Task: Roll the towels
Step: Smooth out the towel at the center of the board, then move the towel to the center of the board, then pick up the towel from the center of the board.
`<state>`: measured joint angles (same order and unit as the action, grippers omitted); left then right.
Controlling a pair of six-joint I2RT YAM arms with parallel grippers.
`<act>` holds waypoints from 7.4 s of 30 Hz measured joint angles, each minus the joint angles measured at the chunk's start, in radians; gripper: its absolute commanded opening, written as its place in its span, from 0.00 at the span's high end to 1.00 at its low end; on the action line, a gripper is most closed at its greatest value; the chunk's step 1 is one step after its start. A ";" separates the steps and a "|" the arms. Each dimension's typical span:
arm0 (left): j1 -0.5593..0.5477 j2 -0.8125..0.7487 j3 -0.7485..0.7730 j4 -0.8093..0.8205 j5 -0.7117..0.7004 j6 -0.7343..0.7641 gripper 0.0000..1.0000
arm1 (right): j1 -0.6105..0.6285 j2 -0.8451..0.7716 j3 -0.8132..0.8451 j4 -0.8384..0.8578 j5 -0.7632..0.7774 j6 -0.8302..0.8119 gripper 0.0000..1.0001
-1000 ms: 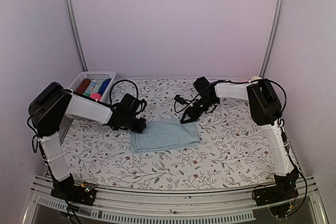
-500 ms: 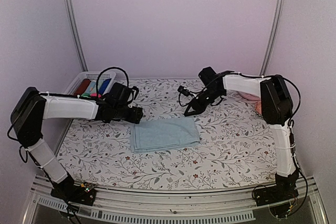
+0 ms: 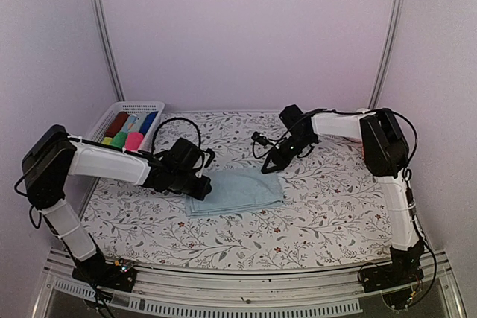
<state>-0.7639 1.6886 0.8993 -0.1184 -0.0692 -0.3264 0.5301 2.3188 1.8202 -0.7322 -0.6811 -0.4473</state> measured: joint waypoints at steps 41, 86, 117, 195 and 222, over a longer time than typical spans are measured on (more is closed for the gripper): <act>0.011 -0.135 0.023 -0.267 0.057 0.001 0.55 | 0.000 -0.154 -0.082 -0.082 -0.115 -0.123 0.89; 0.072 -0.230 -0.050 -0.117 -0.053 0.027 0.03 | 0.040 -0.282 -0.142 -0.101 0.246 -0.236 0.01; 0.073 -0.536 -0.386 0.064 -0.294 -0.093 0.03 | 0.314 0.210 0.301 0.241 0.624 -0.029 0.01; -0.142 0.439 0.341 0.293 -0.008 1.479 0.61 | -0.303 -0.917 -0.767 0.442 0.188 -0.248 0.01; -0.121 0.467 0.478 0.002 0.172 1.209 1.00 | -0.276 -1.020 -1.118 0.539 -0.169 -0.726 0.00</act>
<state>-0.8852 2.1551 1.3769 -0.1165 0.1032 0.8822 0.2543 1.2991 0.7025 -0.1932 -0.8501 -1.1728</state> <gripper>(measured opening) 0.025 0.996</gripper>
